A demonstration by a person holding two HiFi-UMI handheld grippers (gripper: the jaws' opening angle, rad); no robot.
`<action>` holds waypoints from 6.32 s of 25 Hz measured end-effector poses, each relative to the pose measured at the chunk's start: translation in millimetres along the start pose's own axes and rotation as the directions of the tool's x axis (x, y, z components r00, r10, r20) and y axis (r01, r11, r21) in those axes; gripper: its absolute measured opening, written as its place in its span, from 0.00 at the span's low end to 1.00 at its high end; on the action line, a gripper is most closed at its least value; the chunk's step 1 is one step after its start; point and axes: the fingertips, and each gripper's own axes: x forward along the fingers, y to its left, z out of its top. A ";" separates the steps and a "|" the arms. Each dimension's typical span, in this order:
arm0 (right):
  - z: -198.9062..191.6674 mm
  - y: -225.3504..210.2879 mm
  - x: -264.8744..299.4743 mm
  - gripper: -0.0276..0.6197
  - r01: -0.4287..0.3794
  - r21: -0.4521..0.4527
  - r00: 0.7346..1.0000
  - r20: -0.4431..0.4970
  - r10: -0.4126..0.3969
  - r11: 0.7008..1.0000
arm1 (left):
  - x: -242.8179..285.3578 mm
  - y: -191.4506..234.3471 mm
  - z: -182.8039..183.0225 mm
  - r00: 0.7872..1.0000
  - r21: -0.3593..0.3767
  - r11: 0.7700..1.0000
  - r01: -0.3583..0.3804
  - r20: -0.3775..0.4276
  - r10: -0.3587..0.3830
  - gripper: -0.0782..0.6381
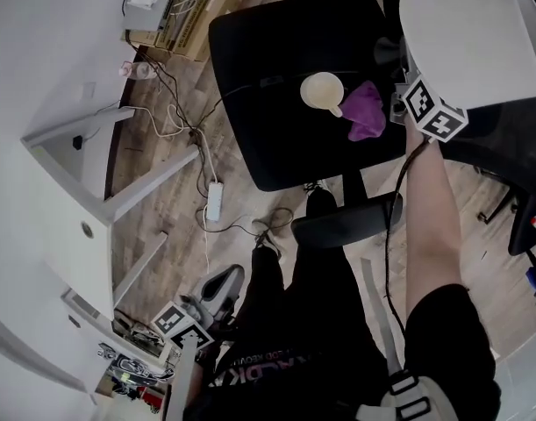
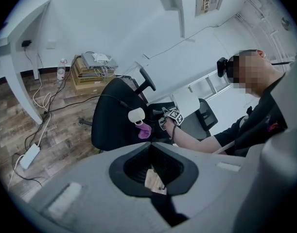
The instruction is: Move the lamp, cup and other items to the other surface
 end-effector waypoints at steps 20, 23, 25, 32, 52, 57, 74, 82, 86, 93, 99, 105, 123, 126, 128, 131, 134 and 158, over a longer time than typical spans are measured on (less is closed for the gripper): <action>-88.4 -26.5 27.1 0.26 0.008 -0.051 0.995 -0.102 -0.013 0.999 | 27.2 26.8 -30.1 0.995 -0.049 0.998 -0.033 -0.095 0.029 0.12; -96.8 -25.7 28.5 0.26 0.003 -0.072 0.993 -0.118 -0.011 0.997 | 28.7 30.5 -29.3 0.994 -0.054 0.998 -0.036 -0.106 0.030 0.12; -102.7 -25.8 29.4 0.26 -0.002 -0.088 0.991 -0.132 -0.010 0.996 | 29.9 32.3 -28.5 0.994 -0.060 0.998 -0.037 -0.106 0.030 0.12; -111.3 -25.3 30.2 0.27 -0.024 -0.108 0.990 -0.144 0.008 0.994 | 37.5 33.0 -30.6 0.993 -0.072 0.997 -0.026 -0.119 0.018 0.12; -152.8 -43.6 -46.1 0.28 -0.094 -0.232 0.952 -0.305 0.019 0.968 | 32.8 8.7 -35.0 0.996 -0.031 0.999 0.025 -0.088 -0.028 0.12; -152.5 -38.6 -54.1 0.29 -0.137 -0.227 0.938 -0.342 0.053 0.964 | 31.9 0.8 -43.4 0.995 -0.042 0.998 0.051 -0.085 -0.054 0.12; -146.6 -16.3 5.5 0.31 -0.126 -0.119 0.940 -0.331 0.081 0.985 | 37.4 9.4 -39.9 0.998 -0.067 0.997 0.040 -0.054 -0.043 0.12; -162.9 -22.1 -34.9 0.31 -0.103 -0.093 0.925 -0.376 0.061 0.990 | 39.3 0.5 -35.0 0.997 -0.053 0.997 0.061 -0.046 -0.064 0.12; -167.3 -21.4 -41.5 0.32 -0.135 -0.104 0.912 -0.403 0.082 0.985 | 41.2 1.9 -32.8 0.996 -0.054 0.996 0.072 -0.049 -0.075 0.12; -172.2 -21.1 -36.9 0.33 -0.136 -0.096 0.912 -0.400 0.087 0.986 | 43.2 2.9 -30.1 0.995 -0.058 0.995 0.079 -0.054 -0.082 0.12; -171.8 -19.4 -41.4 0.32 -0.141 -0.137 0.870 -0.489 0.057 0.980 | 39.8 2.5 -25.3 0.996 -0.052 0.995 0.079 -0.034 -0.081 0.12; -176.7 -21.6 -45.7 0.33 -0.119 -0.112 0.852 -0.522 0.044 0.986 | 33.3 -2.3 -17.4 0.997 -0.038 0.996 0.083 0.004 -0.083 0.12; -172.4 -12.3 -55.7 0.22 -0.246 -0.245 0.776 -0.630 0.039 0.938 | 19.1 -19.9 -1.4 0.990 0.000 0.995 0.104 0.095 -0.104 0.12; -173.0 -13.9 -59.4 0.22 -0.238 -0.253 0.787 -0.616 0.034 0.938 | 13.5 -17.6 -0.6 0.988 -0.007 0.995 0.099 0.118 -0.097 0.12; -167.6 -16.8 -61.8 0.18 -0.207 -0.274 0.809 -0.588 0.007 0.939 | 10.4 -18.9 1.3 0.986 0.007 0.995 0.100 0.131 -0.100 0.12; -141.6 -15.1 -72.9 0.05 -0.157 -0.294 0.864 -0.503 -0.012 0.943 | 2.3 -22.9 3.2 0.980 0.014 0.994 0.110 0.166 -0.111 0.12; -104.8 -1.1 -91.3 0.05 -0.164 -0.278 0.897 -0.440 0.026 0.946 | -7.8 -30.1 6.9 0.967 0.031 0.991 0.129 0.219 -0.133 0.12; 0.0 449.0 -408.9 0.05 -0.812 -0.204 0.581 -0.368 0.726 0.546 | -307.5 -0.1 -124.6 0.678 0.083 0.996 -0.037 0.734 -0.036 0.11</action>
